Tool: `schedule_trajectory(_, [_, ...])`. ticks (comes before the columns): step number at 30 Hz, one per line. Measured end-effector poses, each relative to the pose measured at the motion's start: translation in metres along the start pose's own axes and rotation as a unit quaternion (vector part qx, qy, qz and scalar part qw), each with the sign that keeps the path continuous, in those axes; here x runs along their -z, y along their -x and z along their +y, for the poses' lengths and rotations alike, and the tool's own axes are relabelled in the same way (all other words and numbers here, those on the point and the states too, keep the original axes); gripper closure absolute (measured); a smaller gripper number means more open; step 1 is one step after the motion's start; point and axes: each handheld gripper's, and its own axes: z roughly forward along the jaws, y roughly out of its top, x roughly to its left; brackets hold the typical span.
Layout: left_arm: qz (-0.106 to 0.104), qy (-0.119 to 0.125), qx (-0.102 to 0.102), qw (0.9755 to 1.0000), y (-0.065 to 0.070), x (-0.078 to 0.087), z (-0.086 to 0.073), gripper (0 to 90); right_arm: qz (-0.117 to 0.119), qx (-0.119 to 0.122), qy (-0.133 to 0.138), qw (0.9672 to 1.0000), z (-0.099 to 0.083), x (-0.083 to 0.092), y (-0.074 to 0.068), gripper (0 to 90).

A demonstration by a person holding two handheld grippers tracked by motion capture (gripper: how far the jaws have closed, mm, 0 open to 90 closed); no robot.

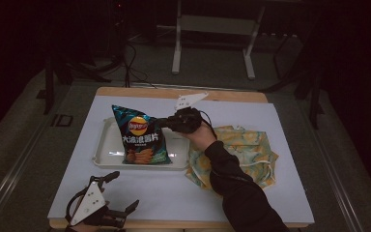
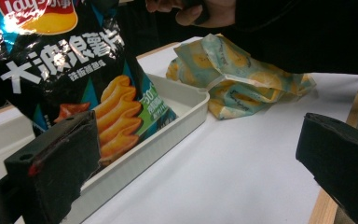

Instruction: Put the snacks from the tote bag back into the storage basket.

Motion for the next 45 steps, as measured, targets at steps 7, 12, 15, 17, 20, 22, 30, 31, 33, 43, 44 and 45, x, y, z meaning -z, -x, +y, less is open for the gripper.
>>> schedule_trajectory(7, [-0.003, -0.006, -0.001, 1.0, 0.001, -0.001, 0.0, 0.2, -0.021, -0.012, -0.022, 0.9994, -0.013, -0.011, 0.01, 89.6])
schedule_trajectory(12, [-0.003, -0.01, -0.003, 0.9999, 0.001, -0.002, 0.0, 0.2, -0.036, -0.034, -0.031, 0.9983, -0.018, -0.018, 0.021, 89.2])
schedule_trajectory(15, [-0.003, -0.009, -0.003, 0.9999, 0.001, -0.002, 0.0, 0.2, -0.049, -0.043, -0.043, 0.997, -0.018, -0.024, 0.028, 87.4])
schedule_trajectory(17, [-0.004, -0.009, -0.003, 0.9999, 0.0, -0.002, 0.0, 0.2, -0.057, -0.053, -0.047, 0.9959, -0.018, -0.027, 0.033, 84.3])
schedule_trajectory(20, [-0.004, -0.01, -0.001, 0.9999, 0.0, -0.002, 0.0, 0.2, -0.063, -0.064, -0.048, 0.9948, -0.019, -0.029, 0.037, 77.7])
schedule_trajectory(22, [-0.005, -0.009, 0.0, 0.9999, 0.0, -0.001, 0.0, 0.2, -0.079, -0.062, -0.055, 0.9934, -0.019, -0.03, 0.039, 64.5])
schedule_trajectory(30, [-0.003, -0.008, 0.0, 1.0, 0.0, -0.001, 0.0, 0.2, -0.085, -0.068, -0.036, 0.9934, -0.013, -0.019, 0.041, 40.4])
schedule_trajectory(31, [-0.003, -0.008, 0.0, 1.0, 0.0, -0.001, 0.0, 0.2, -0.087, -0.069, -0.036, 0.9932, -0.012, -0.016, 0.04, 37.7])
schedule_trajectory(33, [-0.003, -0.009, -0.001, 1.0, 0.0, -0.001, 0.0, 0.2, -0.088, -0.067, -0.034, 0.9933, -0.011, -0.014, 0.039, 36.0])
schedule_trajectory(43, [-0.001, -0.011, 0.0, 0.9999, 0.001, -0.002, 0.0, 0.2, -0.069, -0.054, -0.006, 0.9962, -0.004, 0.015, 0.022, 13.7])
schedule_trajectory(44, [-0.001, -0.012, -0.001, 0.9999, 0.001, -0.002, 0.0, 0.2, -0.07, -0.049, -0.004, 0.9963, -0.004, 0.018, 0.021, 13.8])
schedule_trajectory(45, [-0.001, -0.012, 0.0, 0.9999, 0.001, -0.002, 0.0, 0.2, -0.072, -0.044, -0.002, 0.9964, -0.003, 0.021, 0.019, 13.8])
